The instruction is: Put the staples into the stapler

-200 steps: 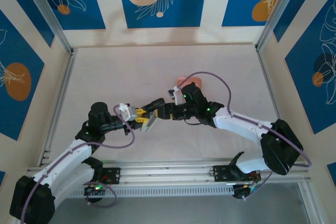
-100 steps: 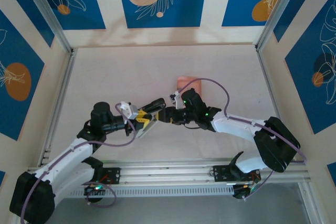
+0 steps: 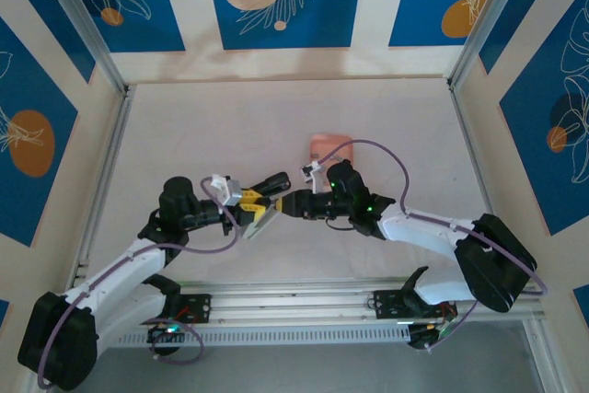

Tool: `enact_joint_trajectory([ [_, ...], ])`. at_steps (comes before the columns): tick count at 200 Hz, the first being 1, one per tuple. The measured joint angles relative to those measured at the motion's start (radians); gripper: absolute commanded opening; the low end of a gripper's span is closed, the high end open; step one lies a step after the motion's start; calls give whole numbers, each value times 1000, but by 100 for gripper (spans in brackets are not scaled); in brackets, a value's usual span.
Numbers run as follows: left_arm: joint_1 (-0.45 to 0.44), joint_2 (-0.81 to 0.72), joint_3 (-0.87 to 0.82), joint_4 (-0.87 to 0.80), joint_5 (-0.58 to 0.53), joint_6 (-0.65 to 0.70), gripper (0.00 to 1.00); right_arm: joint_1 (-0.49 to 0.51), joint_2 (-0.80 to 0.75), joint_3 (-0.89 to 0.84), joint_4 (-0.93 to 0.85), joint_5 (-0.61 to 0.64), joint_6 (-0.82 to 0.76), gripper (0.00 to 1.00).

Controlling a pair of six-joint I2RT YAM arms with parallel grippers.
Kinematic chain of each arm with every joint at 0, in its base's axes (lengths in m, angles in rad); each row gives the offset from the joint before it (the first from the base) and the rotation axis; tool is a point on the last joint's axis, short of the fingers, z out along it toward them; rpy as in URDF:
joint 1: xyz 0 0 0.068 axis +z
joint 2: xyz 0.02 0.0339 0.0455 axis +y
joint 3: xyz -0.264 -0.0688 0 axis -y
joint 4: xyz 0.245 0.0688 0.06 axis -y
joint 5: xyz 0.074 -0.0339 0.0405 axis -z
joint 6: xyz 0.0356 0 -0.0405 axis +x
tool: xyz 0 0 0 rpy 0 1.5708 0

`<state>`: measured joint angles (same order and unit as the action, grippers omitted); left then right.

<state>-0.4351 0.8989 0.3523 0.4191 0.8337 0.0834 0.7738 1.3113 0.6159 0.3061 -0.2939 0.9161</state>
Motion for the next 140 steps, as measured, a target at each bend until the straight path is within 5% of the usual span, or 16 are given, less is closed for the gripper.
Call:
enact_joint_trajectory([
  [30,-16,5,0,36,0,0,0,9,-18,10,-36,-6,-13,35],
  [81,-53,81,3,97,-21,-10,0,28,-47,32,-141,58,-27,7],
  [116,-81,105,16,120,-22,-6,52,69,-134,68,-310,201,-51,0],
  [140,-87,98,68,110,-15,13,64,83,-163,158,-512,331,-88,0],
])
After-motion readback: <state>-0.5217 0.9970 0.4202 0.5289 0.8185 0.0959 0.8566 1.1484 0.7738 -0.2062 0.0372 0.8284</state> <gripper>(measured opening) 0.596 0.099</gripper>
